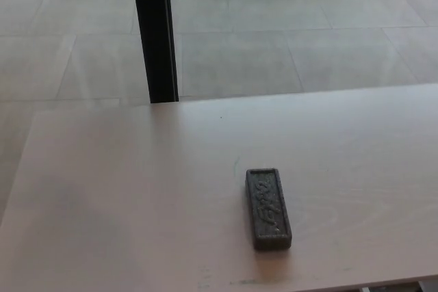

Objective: The robot uses its right hand to hold the eraser kept in the middle of the desk and use it to wipe the desk by swiping its surface twice

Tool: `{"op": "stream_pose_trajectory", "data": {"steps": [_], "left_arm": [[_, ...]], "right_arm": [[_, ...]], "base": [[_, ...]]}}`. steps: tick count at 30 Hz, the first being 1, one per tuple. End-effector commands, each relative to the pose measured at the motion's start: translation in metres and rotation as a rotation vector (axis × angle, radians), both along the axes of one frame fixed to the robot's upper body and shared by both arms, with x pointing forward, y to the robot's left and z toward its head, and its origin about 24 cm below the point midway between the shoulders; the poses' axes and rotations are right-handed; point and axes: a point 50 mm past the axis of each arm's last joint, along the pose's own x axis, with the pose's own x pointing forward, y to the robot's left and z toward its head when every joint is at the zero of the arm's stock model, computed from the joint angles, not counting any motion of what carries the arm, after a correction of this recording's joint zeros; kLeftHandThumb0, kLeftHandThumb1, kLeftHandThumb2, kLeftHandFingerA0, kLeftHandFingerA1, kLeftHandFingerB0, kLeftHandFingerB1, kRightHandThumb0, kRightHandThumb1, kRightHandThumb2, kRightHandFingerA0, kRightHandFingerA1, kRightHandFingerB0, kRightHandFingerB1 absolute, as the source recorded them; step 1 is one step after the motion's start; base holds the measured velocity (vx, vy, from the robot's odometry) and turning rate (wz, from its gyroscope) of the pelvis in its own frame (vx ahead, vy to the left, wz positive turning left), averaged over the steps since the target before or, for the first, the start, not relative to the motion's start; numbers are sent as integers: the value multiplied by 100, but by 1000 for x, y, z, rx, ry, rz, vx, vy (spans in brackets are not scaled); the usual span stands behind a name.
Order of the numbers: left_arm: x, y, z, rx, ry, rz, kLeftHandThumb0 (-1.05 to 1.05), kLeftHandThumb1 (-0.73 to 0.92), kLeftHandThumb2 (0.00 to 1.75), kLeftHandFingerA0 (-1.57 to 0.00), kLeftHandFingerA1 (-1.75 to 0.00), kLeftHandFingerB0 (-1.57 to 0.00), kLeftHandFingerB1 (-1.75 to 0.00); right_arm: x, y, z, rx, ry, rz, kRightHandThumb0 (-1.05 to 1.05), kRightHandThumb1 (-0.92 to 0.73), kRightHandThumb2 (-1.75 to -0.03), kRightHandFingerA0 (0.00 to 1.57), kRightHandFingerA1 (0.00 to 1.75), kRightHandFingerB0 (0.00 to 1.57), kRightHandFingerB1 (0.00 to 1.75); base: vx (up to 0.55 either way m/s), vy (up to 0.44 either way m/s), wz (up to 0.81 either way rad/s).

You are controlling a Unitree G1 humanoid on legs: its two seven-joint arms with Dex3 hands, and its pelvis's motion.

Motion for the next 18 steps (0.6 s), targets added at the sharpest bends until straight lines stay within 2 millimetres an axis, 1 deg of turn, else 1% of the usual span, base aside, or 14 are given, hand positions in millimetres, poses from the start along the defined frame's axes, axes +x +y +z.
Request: {"op": "stream_pose_trajectory", "data": {"steps": [1, 3, 4, 6, 7, 8, 9, 11, 12, 13, 14, 15, 16, 18], "left_arm": [[0, 15, 9, -14, -76, 135, -40, 70, 61, -76, -78, -60, -62], [1, 15, 9, -17, -80, 142, -39, 70, 61, -74, -77, -59, -62], [1, 15, 9, -22, -88, 153, -38, 70, 60, -77, -81, -60, -63], [0, 16, 10, -15, -89, 146, -38, 71, 61, -76, -80, -61, -63], [0, 16, 10, -12, -89, 147, -41, 52, 93, -79, -84, -59, -71], [1, 16, 10, -7, -86, 147, -41, 52, 93, -79, -84, -59, -71], [1, 16, 11, -17, -93, 144, -41, 51, 93, -76, -83, -56, -70], [2, 16, 11, -18, -98, 140, -41, 51, 94, -76, -83, -54, -69], [3, 16, 12, -15, -95, 137, -40, 51, 94, -76, -83, -56, -70], [3, 16, 12, -14, -98, 136, -36, 72, 61, -75, -77, -60, -63], [3, 16, 12, -14, -97, 135, -36, 72, 61, -75, -77, -60, -63], [2, 16, 12, -13, -100, 134, -37, 72, 61, -75, -78, -61, -63], [1, 17, 13, -16, -109, 136, -37, 72, 61, -75, -80, -61, -64], [1, 17, 13, -1, -98, 131, -39, 72, 61, -78, -80, -64, -65]], "right_arm": [[8, -29, 39, -63, -289, -151, -51, -62, -60, 117, 83, 72, 80], [21, -40, 59, -68, -422, -190, -53, -63, -59, 118, 78, 73, 80], [30, -45, 73, -95, -469, -191, -55, -62, -59, 119, 83, 74, 81], [42, -50, 87, -122, -512, -199, -55, -64, -59, 120, 80, 74, 82], [53, -53, 103, -151, -553, -183, -56, -68, -61, 121, 78, 65, 74], [58, -54, 110, -151, -599, -172, -56, -68, -61, 121, 78, 65, 74], [77, -56, 137, -207, -650, -148, -58, -69, -61, 113, 79, 64, 66], [84, -56, 146, -220, -683, -145, -57, -69, -62, 117, 84, 66, 63], [96, -55, 162, -236, -743, -131, -55, -71, -62, 120, 88, 69, 61], [115, -50, 187, -264, -838, -86, -57, -72, -62, 119, 101, 76, 59], [117, -49, 190, -267, -847, -83, -57, -72, -62, 119, 101, 76, 59], [121, -48, 195, -263, -859, -82, -58, -70, -62, 126, 102, 83, 56], [140, -40, 218, -265, -935, -48, -61, -64, -63, 134, 108, 102, 52], [159, -28, 239, -283, -1000, 9, -56, -57, -73, 127, 129, 110, 56]], "base": [[0, 0, 0], [0, 0, 0], [0, 0, 0], [0, 0, 0], [0, 0, 0], [0, 0, 0], [0, 0, 0], [0, 0, 0], [0, 0, 0], [0, 0, 0], [0, 0, 0], [0, 0, 0], [0, 0, 0], [0, 0, 0]]}}
